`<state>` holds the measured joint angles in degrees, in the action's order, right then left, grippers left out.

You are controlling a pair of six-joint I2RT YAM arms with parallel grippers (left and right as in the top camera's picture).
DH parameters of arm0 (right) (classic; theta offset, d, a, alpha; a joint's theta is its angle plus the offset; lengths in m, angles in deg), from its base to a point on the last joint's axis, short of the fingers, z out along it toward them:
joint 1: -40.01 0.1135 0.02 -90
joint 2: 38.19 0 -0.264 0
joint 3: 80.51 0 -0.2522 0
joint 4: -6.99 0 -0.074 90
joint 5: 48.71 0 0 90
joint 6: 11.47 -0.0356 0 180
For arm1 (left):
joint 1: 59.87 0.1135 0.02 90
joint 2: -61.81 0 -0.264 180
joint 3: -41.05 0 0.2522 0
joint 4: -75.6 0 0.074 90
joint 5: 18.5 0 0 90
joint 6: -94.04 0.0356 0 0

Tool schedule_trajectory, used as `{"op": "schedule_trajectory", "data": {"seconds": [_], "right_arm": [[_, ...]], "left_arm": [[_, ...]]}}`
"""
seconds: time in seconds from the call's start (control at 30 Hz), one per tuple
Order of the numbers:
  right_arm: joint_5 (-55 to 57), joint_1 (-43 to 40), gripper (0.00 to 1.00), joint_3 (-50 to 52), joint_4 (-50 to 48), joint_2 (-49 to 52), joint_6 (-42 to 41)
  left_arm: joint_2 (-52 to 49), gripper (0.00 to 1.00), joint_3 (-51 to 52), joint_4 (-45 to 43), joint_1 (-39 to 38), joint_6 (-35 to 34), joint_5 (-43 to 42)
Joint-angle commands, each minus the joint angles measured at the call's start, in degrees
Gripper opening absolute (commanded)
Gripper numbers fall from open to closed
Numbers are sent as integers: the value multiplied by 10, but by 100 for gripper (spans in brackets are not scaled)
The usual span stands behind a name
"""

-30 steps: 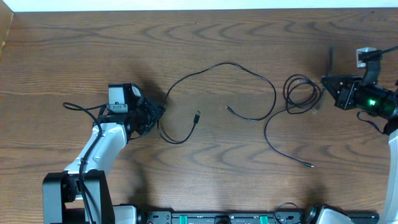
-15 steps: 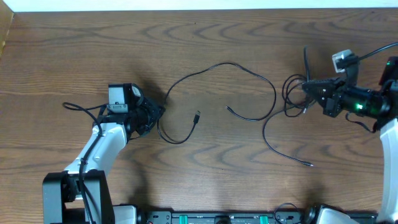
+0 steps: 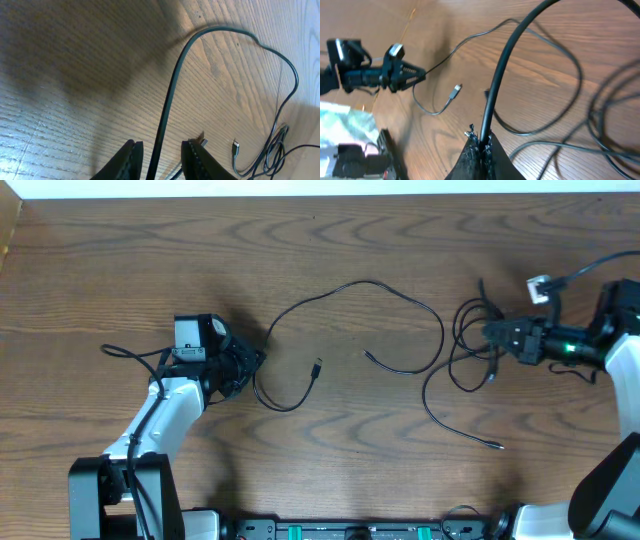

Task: Untangle cables

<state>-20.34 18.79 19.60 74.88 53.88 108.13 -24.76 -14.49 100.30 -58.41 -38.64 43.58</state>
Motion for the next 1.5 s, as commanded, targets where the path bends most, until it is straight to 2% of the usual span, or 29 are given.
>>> {"op": "schedule_trajectory", "data": {"seconds": [0.0,0.03,0.07,0.2,0.27,0.33,0.4,0.47,0.57,0.67,0.7,0.73,1.03,1.2,1.33,1.47], "right_arm": [[-9,-21,8,3,-6,2,-15],[-3,-21,16,3,-8,2,-15],[5,-21,18,3,-8,2,-15],[48,-7,17,4,-12,3,-22],[126,-2,12,4,-30,4,-80],[213,0,13,4,-58,4,-174],[301,0,25,4,-82,5,-278],[360,1,31,4,-91,5,-344],[378,7,52,4,-92,5,-354],[377,16,57,7,-96,7,-363],[378,26,64,11,-106,9,-365],[382,33,67,15,-114,12,-369],[506,97,72,31,-153,52,-521],[576,129,76,31,-179,93,-561],[601,148,79,31,-214,132,-595],[640,153,77,31,-223,162,-640]], "left_arm": [[4,34,-4,2,1,0,6],[4,34,-4,2,1,0,6],[4,34,-4,2,1,0,6],[4,34,-4,2,1,0,5],[4,35,-4,2,1,0,6],[4,35,-4,2,1,0,6],[4,35,-4,2,1,0,6],[4,35,-4,2,1,0,6],[4,35,-4,2,1,0,6],[4,36,-4,2,1,0,6],[4,39,-4,2,1,0,6],[4,40,-4,2,1,0,6],[4,44,-4,2,1,0,6],[4,44,-4,2,1,0,5],[4,52,-4,2,1,0,5],[4,55,-4,4,1,0,5]]}}
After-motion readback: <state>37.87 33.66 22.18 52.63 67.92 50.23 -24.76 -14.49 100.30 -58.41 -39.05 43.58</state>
